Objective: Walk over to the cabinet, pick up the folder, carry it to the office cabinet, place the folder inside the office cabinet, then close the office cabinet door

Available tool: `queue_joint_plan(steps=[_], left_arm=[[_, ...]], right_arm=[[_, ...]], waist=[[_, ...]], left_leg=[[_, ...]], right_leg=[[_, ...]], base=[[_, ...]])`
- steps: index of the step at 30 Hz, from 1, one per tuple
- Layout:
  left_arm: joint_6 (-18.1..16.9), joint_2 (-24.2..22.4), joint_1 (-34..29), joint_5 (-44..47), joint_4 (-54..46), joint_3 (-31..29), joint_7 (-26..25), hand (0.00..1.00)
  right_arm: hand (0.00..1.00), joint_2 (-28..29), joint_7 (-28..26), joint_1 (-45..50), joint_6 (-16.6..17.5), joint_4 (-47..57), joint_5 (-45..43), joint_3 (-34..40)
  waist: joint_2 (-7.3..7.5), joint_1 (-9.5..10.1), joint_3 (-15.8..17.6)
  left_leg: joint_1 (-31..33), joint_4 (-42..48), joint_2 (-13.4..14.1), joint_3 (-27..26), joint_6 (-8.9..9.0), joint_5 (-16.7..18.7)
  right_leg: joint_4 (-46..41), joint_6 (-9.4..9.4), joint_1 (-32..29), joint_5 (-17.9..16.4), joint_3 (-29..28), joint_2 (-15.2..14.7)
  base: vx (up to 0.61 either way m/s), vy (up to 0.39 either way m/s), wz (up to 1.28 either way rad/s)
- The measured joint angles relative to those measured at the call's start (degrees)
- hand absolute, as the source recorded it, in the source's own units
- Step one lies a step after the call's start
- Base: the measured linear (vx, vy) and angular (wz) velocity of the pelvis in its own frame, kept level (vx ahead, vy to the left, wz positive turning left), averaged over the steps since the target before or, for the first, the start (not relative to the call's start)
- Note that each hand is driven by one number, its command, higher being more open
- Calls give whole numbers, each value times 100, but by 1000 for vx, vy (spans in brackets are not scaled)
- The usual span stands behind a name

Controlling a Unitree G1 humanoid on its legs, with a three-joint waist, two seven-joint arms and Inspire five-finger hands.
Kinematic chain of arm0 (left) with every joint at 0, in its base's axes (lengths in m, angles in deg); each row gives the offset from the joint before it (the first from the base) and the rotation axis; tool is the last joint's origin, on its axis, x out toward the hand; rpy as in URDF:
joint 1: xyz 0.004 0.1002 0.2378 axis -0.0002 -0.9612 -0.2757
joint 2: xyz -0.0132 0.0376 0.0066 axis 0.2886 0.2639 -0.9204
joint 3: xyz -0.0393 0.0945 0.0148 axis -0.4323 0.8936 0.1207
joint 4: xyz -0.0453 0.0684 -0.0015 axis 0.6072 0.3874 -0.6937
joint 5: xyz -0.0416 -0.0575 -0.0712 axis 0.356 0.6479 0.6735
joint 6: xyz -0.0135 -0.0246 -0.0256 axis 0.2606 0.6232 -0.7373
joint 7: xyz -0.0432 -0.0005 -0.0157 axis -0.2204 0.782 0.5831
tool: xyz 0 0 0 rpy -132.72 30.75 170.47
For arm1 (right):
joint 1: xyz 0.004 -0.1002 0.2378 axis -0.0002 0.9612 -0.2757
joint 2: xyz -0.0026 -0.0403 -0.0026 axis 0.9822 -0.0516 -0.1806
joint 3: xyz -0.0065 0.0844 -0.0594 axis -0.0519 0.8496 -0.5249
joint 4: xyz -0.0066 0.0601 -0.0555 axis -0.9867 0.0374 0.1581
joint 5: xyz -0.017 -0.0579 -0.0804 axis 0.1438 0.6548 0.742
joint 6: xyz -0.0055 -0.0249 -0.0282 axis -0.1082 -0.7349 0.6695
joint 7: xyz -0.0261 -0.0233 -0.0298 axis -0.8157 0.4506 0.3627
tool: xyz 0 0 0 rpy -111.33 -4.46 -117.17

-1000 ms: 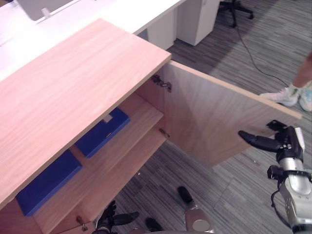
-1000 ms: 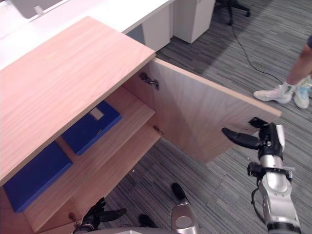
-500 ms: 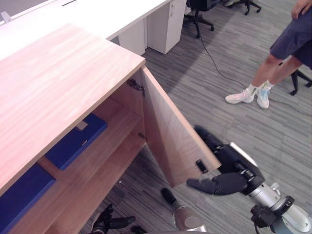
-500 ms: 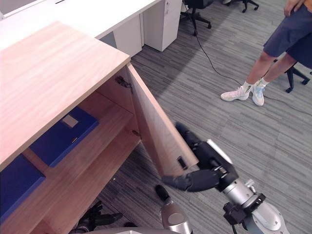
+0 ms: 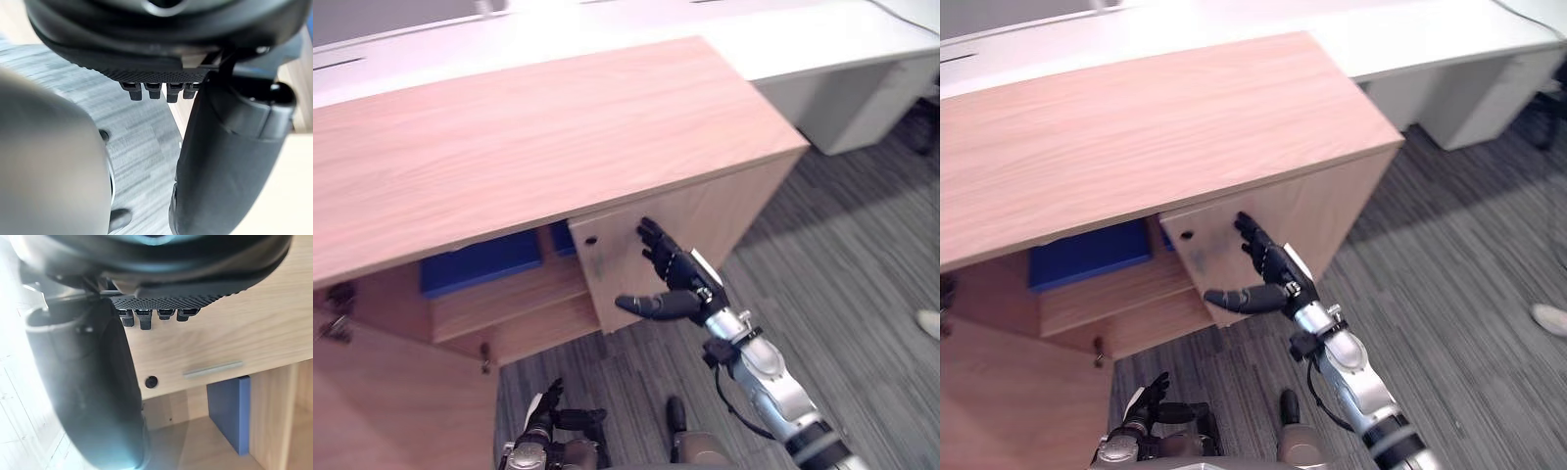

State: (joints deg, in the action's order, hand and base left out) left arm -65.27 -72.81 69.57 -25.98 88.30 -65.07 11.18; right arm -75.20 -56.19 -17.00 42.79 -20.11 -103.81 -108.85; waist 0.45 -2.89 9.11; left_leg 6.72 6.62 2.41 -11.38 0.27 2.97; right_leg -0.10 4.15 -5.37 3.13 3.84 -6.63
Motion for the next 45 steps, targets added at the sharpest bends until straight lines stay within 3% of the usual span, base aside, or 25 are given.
queue_joint_plan(steps=[2, 5, 6, 10, 12, 19, 26, 30, 33, 36, 38, 45], left_arm=[[51, -6, -14, 74, 19, -111, -54, 100], [63, -32, 19, 190, -45, -133, -61, 100], [85, -41, 15, 281, -138, -137, -62, 100], [139, -29, -41, 504, -308, -297, -75, 100], [140, -15, -214, 630, -544, -484, -74, 100], [-61, 299, -363, 1606, -665, -1459, -102, 100], [-77, 284, -943, 2297, -1975, -2020, -93, 100], [-122, 294, -1383, 2516, -3108, -2562, -207, 100], [-192, 320, -1410, 2580, -3395, -3069, -375, 100], [-224, 470, -1398, 2775, -3501, -3382, -488, 100], [-248, 873, -1320, 2914, -3503, -3530, -627, 100], [-393, 1862, -915, 2849, -3829, -3421, -658, 100]], right_arm=[[100, 142, 356, -103, -7, -497, 140, 240], [100, 126, 732, -505, -437, -1511, 362, 250], [100, 132, 801, -510, -530, -1711, 416, 266], [100, 247, 880, -508, -698, -2096, 533, 264], [100, 258, 847, -464, -729, -2306, 683, 264], [100, 642, 934, 69, -725, -3043, 1674, 773], [100, 845, 1071, 509, -912, -3691, 2012, 1450], [100, 843, 1224, 447, -920, -3725, 2012, 1725], [100, 874, 1244, 256, -920, -3771, 2013, 1743], [100, 865, 1262, 147, -914, -3812, 2013, 1606], [100, 855, 1255, 117, -914, -3812, 2010, 1464], [100, 748, 1211, 423, -929, -3789, 1999, 1362]], waist=[[6, 7, 0], [-9, 234, 8], [-18, 362, 13], [-65, 541, 42], [-78, 559, 52], [-133, 919, 89], [-131, 1372, 125], [-135, 1665, 131], [-136, 1792, 139], [-139, 1782, 146], [-133, 1782, 170], [-83, 1661, 197]], left_leg=[[-66, -357, -53, 110, 15, -254], [-35, -811, -80, 423, 35, -563], [-16, -905, -76, 579, 44, -662], [-7, -1118, -96, 1112, 61, -975], [-27, -1158, -138, 1398, 78, -1011], [-60, -1168, -364, 2497, 116, -1065], [76, -1189, -664, 3667, 134, -1200], [99, -1165, -742, 3926, 133, -1237], [97, -1164, -751, 3934, 128, -1252], [156, -1192, -752, 3932, 177, -1232], [201, -1193, -731, 3920, 204, -1211], [258, -1193, -621, 3861, 199, -1301]], right_leg=[[-11, 41, -14, -54, 162, 1], [28, 37, -68, -60, 481, 23], [35, 21, -63, -82, 646, 33], [23, -9, 117, -121, 1231, 26], [22, 0, 270, -203, 1535, 7], [-104, 64, 825, -620, 2665, -94], [-248, 100, 1217, -962, 3873, -186], [-299, 24, 1276, -1038, 3938, -214], [-304, 17, 1275, -1042, 3870, -221], [-368, -1, 1173, -1101, 3695, -221], [-414, -10, 1099, -1131, 3644, -201], [-612, 19, 929, -1181, 3366, -194]], base=[[-68, -52, 47], [-58, -37, 50], [17, -35, 71], [68, -33, 78], [76, -31, 84], [28, -23, 82], [9, -52, 93], [-20, -42, 38], [-50, -36, 4], [-78, -21, -2], [-101, -36, -4], [-65, -41, -7]])
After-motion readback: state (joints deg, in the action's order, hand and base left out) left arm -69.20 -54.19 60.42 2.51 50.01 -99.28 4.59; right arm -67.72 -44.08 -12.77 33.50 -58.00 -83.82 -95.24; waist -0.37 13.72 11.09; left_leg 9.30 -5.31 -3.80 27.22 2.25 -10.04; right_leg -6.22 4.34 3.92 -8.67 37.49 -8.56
